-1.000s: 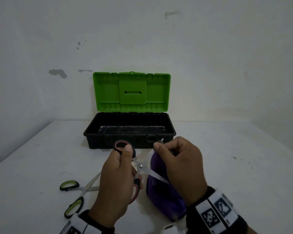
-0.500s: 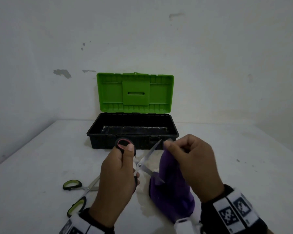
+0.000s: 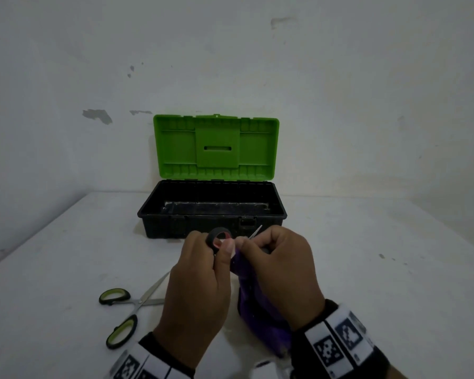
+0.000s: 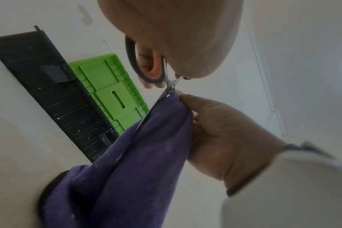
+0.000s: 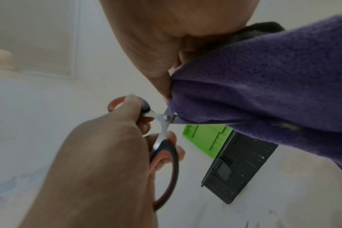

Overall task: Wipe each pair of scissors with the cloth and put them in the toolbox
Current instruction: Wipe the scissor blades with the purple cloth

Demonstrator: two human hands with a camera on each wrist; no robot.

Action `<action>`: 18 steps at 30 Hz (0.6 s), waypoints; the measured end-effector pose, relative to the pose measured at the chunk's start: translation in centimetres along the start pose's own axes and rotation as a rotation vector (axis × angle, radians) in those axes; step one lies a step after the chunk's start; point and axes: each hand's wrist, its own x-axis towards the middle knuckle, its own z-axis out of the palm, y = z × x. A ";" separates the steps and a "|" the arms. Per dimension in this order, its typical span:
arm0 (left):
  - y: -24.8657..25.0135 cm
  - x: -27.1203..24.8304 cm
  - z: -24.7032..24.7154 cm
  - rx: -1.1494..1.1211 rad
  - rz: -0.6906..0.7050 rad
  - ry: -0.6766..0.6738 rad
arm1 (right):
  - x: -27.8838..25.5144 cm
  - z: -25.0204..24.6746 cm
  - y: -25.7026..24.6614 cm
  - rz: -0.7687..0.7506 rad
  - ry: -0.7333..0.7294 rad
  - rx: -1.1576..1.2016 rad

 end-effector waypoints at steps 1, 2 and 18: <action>0.0 0.0 -0.1 0.008 0.012 0.010 | -0.1 0.0 -0.2 -0.005 -0.024 0.004; 0.1 0.1 -0.2 0.015 0.023 0.019 | -0.3 -0.1 -0.5 -0.013 -0.054 0.012; 0.4 0.1 -0.5 0.011 0.037 0.033 | 0.7 -1.2 0.0 -0.033 0.096 -0.038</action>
